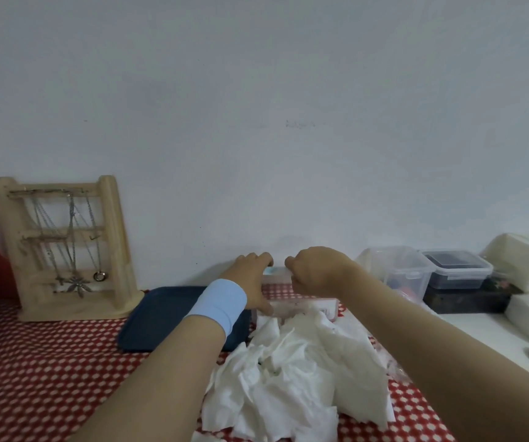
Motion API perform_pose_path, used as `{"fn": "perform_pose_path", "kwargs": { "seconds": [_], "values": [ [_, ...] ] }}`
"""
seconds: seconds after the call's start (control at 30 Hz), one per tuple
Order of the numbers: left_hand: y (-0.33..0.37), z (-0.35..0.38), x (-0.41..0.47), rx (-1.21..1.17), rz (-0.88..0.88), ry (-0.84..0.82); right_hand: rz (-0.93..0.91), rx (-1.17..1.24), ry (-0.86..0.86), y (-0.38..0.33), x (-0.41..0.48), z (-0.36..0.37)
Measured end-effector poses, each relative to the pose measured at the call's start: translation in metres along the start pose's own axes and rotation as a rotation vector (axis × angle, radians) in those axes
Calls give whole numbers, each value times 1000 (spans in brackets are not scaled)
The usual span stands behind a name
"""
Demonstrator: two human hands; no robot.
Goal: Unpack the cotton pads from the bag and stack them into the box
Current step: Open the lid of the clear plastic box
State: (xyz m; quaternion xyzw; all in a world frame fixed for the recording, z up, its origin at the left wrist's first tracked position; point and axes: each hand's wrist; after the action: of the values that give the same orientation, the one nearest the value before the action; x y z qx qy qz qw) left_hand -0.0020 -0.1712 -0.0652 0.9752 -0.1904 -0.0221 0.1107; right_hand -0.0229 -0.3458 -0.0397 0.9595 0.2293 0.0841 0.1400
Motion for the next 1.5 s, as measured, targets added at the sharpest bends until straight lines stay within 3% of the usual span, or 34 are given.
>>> {"fn": "perform_pose_path", "kwargs": {
  "seconds": [0.07, 0.17, 0.27, 0.33, 0.47, 0.6, 0.8, 0.97, 1.07, 1.27, 1.5],
  "values": [
    [-2, -3, -1, -181, -41, 27, 43, 69, 78, 10, -1, -1],
    [-5, -9, 1, -432, -120, 197, 131, -1, 357, 21, -6, 5],
    [-10, -11, 4, -516, -287, 230, 420, 42, 505, 27, -9, 10],
    [-9, -8, 4, -491, -353, 146, 586, 215, 383, 30, -9, 17],
    [-3, 5, 1, -392, -322, -34, 470, 462, 310, 27, -8, 34],
    [-5, 7, -3, -289, -244, -66, 381, 425, 123, 15, -11, 45],
    [-7, 6, -12, -221, -185, -105, 349, 498, 67, 7, -19, 46],
    [-3, 12, -21, -123, -137, -133, 285, 566, -203, 1, -25, 51],
    [-4, 8, -26, -93, -135, -123, 276, 574, -184, 6, -26, 47],
    [-6, -17, -43, -273, -111, 8, 312, 703, 54, -5, -33, 2],
    [-10, -23, -73, -436, -55, 65, 254, 563, -184, -57, -37, -20]
  ]
}}
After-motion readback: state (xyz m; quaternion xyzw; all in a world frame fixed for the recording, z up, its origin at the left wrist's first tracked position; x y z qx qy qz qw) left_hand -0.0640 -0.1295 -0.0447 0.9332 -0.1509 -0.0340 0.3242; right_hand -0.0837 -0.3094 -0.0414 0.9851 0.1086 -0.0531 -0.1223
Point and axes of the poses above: each hand's wrist, its own x-axis towards the middle knuckle, its own z-axis out of the palm, y = z × x
